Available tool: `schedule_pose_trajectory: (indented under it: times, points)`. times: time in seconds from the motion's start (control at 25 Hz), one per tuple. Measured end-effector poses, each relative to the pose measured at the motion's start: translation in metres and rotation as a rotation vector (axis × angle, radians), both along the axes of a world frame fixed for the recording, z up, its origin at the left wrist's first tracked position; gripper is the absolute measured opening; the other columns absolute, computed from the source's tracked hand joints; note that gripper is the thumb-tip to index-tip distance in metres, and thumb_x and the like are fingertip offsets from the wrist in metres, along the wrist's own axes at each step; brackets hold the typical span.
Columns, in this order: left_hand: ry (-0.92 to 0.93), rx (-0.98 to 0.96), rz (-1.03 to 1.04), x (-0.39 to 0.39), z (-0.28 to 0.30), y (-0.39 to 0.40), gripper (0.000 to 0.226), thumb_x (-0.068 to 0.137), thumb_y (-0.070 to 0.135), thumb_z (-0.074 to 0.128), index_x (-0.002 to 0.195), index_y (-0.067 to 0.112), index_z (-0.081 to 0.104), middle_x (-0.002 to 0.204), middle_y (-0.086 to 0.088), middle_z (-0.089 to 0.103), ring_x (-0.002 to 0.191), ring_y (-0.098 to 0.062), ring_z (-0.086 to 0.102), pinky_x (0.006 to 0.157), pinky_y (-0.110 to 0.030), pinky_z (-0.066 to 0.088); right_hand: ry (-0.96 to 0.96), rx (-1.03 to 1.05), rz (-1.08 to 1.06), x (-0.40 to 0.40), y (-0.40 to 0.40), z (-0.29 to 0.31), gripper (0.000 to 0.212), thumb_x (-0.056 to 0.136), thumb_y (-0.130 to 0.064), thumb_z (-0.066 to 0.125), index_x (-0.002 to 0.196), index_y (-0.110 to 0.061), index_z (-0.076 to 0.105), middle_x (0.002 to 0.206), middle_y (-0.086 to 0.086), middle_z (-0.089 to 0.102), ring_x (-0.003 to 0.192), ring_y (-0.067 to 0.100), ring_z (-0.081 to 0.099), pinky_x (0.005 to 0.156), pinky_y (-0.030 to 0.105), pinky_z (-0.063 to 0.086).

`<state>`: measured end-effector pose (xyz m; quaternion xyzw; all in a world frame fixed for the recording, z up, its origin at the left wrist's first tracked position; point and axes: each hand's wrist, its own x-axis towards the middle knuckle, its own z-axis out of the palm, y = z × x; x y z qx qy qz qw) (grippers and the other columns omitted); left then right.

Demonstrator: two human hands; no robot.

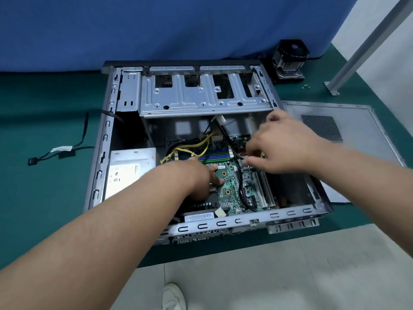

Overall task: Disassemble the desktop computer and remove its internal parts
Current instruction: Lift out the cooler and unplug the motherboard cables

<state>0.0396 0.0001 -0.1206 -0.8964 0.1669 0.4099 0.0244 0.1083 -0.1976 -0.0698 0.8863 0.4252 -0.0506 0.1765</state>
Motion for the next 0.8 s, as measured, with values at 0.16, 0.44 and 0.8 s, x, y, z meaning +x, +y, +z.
schedule_pose_trajectory:
  times: [0.16,0.44,0.8]
  points:
    - [0.044,-0.031,0.042,0.002,-0.003,0.003,0.057,0.108,0.031,0.041,0.156,0.057,0.024,0.168,0.026,-0.001,0.156,-0.036,0.003,0.122,-0.062,0.024,0.040,0.011,-0.012,0.005,0.001,-0.006,0.056,0.091,-0.074,0.025,0.077,-0.034,0.062,0.071,-0.014,0.066,0.071,0.006,0.059,0.097,0.036,0.030]
    - [-0.428,-0.191,0.116,0.001,0.012,-0.002,0.025,0.099,0.034,0.050,0.119,0.031,0.065,0.117,0.002,0.068,0.108,-0.027,0.063,0.077,-0.038,0.051,0.066,-0.003,0.008,0.006,0.002,-0.001,0.053,0.095,-0.066,0.032,0.083,-0.031,0.069,0.080,-0.012,0.071,0.077,0.012,0.061,0.099,0.043,0.034]
    - [-0.518,0.056,0.372,0.010,0.009,0.006,0.043,0.087,0.013,0.057,0.129,0.017,0.052,0.131,-0.007,0.056,0.125,-0.030,0.049,0.099,-0.043,0.040,0.032,0.110,0.005,0.011,-0.002,-0.007,0.043,0.093,-0.051,0.043,0.068,-0.026,0.067,0.067,-0.010,0.067,0.066,0.013,0.058,0.096,0.039,0.038]
